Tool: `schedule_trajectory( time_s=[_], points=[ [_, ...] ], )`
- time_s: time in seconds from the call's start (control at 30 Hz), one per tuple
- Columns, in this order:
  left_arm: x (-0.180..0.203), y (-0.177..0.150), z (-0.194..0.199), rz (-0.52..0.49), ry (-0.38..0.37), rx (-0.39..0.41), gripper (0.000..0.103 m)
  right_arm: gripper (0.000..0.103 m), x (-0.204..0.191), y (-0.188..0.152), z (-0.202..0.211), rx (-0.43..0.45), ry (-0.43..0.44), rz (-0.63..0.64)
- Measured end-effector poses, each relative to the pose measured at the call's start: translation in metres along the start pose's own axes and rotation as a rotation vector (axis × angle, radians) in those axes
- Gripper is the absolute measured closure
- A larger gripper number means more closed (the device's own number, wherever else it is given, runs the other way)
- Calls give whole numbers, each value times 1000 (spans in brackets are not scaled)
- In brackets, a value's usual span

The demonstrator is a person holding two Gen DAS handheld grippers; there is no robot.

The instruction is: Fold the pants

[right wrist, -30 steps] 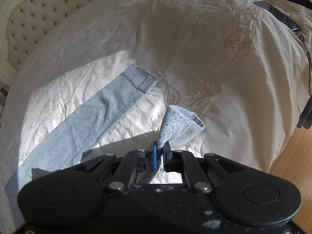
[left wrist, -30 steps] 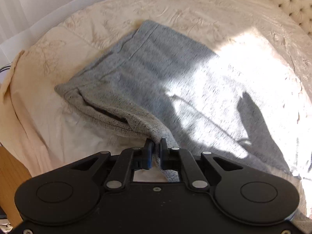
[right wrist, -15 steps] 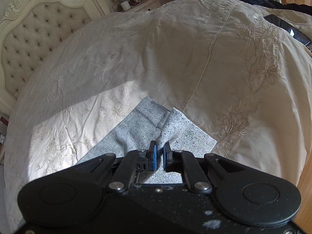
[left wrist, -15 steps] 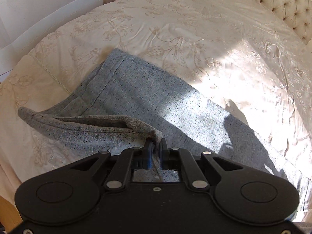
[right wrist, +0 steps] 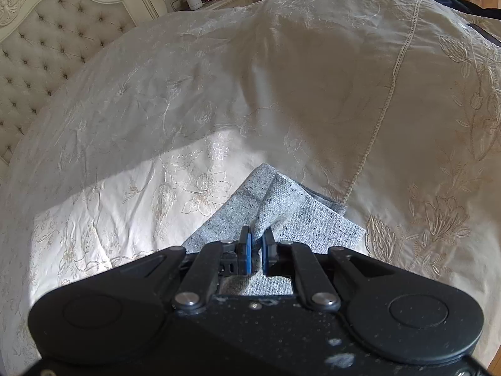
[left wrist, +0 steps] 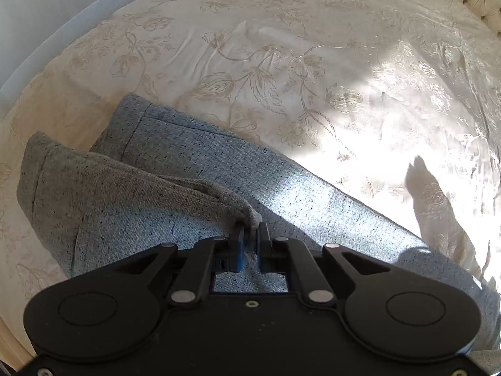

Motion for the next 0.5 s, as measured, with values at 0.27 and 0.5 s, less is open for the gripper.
schedule_trajectory(
  time_s=[0.27, 0.5],
  points=[
    [25, 21, -21, 19, 56, 5, 93, 95, -10, 31, -52, -66, -24, -21],
    [42, 32, -41, 37, 122, -2, 92, 95, -10, 50, -95, -140, -22, -79]
  ],
)
Point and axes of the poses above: each gripper's, at about its wrist camera, not at the fingertips, and z roughly against the way its jaws point, x to its right, y to its top, the point moved 5 cm from there along -z, roughly the way its jaws point, and after that the axes turned 12 degrees about -x, right-handed, at the moved point
